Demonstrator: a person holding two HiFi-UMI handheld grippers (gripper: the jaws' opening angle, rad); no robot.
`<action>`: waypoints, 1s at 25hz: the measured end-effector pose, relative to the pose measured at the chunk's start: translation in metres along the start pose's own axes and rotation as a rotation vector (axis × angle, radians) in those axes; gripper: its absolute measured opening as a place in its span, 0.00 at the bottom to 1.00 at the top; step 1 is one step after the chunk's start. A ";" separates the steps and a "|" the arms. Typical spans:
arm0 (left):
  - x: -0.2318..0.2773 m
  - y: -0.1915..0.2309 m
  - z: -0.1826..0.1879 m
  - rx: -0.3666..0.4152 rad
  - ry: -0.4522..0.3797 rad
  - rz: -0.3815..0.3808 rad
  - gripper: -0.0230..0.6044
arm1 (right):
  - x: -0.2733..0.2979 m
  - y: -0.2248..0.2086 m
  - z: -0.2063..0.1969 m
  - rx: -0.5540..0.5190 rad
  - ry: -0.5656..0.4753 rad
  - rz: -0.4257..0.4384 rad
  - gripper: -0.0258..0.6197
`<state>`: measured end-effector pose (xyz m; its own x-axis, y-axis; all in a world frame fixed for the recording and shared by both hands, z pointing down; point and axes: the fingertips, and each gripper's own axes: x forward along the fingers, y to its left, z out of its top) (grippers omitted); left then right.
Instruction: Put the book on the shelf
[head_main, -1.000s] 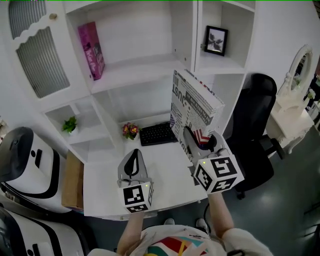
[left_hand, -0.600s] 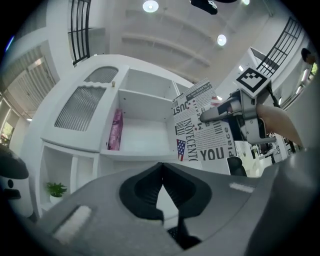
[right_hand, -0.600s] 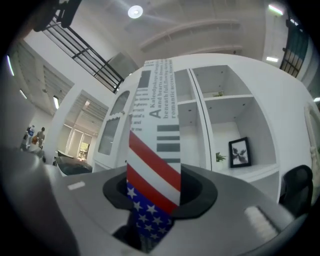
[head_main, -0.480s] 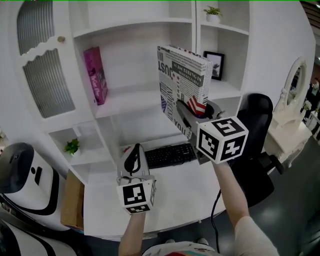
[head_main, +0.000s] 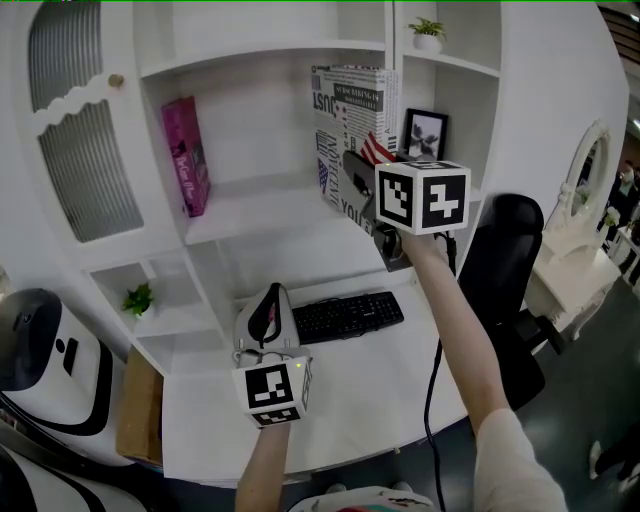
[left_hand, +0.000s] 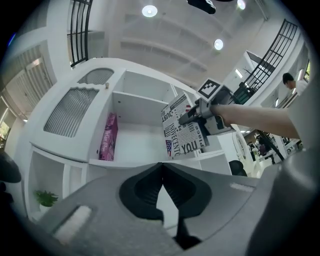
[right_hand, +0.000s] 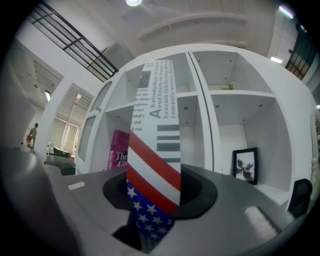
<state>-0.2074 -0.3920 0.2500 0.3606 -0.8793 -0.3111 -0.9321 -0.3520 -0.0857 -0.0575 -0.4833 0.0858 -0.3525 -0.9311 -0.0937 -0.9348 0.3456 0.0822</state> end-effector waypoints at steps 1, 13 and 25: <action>0.001 0.001 0.000 0.002 0.001 0.003 0.03 | 0.007 -0.003 -0.002 0.013 0.008 -0.008 0.28; 0.003 0.021 -0.008 0.022 0.017 0.041 0.03 | 0.062 -0.014 -0.027 0.047 0.056 -0.072 0.28; 0.006 0.040 -0.051 -0.004 0.095 0.074 0.03 | 0.123 -0.024 -0.033 0.047 0.062 -0.161 0.28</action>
<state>-0.2409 -0.4282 0.2930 0.2930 -0.9291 -0.2256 -0.9561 -0.2864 -0.0623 -0.0771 -0.6094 0.1052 -0.1958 -0.9798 -0.0400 -0.9805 0.1950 0.0244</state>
